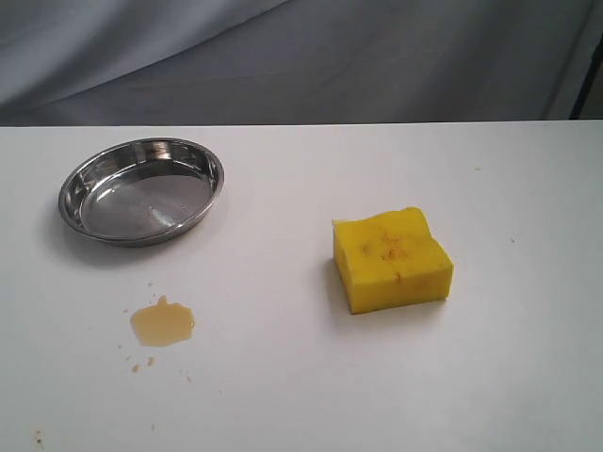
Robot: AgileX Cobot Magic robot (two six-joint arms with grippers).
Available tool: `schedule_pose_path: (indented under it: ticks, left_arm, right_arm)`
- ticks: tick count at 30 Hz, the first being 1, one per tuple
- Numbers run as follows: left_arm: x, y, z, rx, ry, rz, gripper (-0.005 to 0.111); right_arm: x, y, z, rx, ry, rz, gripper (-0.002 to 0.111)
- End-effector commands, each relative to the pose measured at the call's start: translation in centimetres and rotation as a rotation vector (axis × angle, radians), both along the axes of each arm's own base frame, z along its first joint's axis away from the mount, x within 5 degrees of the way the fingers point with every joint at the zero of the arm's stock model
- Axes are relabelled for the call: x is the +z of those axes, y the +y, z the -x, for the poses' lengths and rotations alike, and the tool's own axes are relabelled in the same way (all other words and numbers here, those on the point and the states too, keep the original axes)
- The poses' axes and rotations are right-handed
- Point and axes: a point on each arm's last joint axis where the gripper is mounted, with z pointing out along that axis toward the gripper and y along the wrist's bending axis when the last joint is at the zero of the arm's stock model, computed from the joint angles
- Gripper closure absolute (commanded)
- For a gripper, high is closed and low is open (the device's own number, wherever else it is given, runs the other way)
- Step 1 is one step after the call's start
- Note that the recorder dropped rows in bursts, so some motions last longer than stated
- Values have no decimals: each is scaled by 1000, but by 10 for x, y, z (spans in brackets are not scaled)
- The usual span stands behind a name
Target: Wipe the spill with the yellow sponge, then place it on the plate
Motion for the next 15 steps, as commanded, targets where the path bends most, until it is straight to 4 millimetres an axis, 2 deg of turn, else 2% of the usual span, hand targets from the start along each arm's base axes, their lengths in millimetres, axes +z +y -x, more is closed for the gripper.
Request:
schedule_pose_path:
  ticks: [1,4,6,9,11,15]
  left_arm:
    - [0,0,0,-3,-7,8,107]
    - [0,0,0,-3,-7,8,107]
    - [0,0,0,-3,-7,8,107]
    - [0,0,0,-3,-7,8,107]
    - [0,0,0,-3,-7,8,107]
    - [0,0,0,-3,-7,8,107]
  right_arm:
    - [27,26,-38,220,109,196,108]
    - [39,45,-80,317,234,280,108]
    - [39,63,-111,382,317,344,108]
    - [26,90,-158,411,451,446,108]
    - [15,105,-182,392,512,529,108]
    - [-14,131,-219,419,607,592,108]
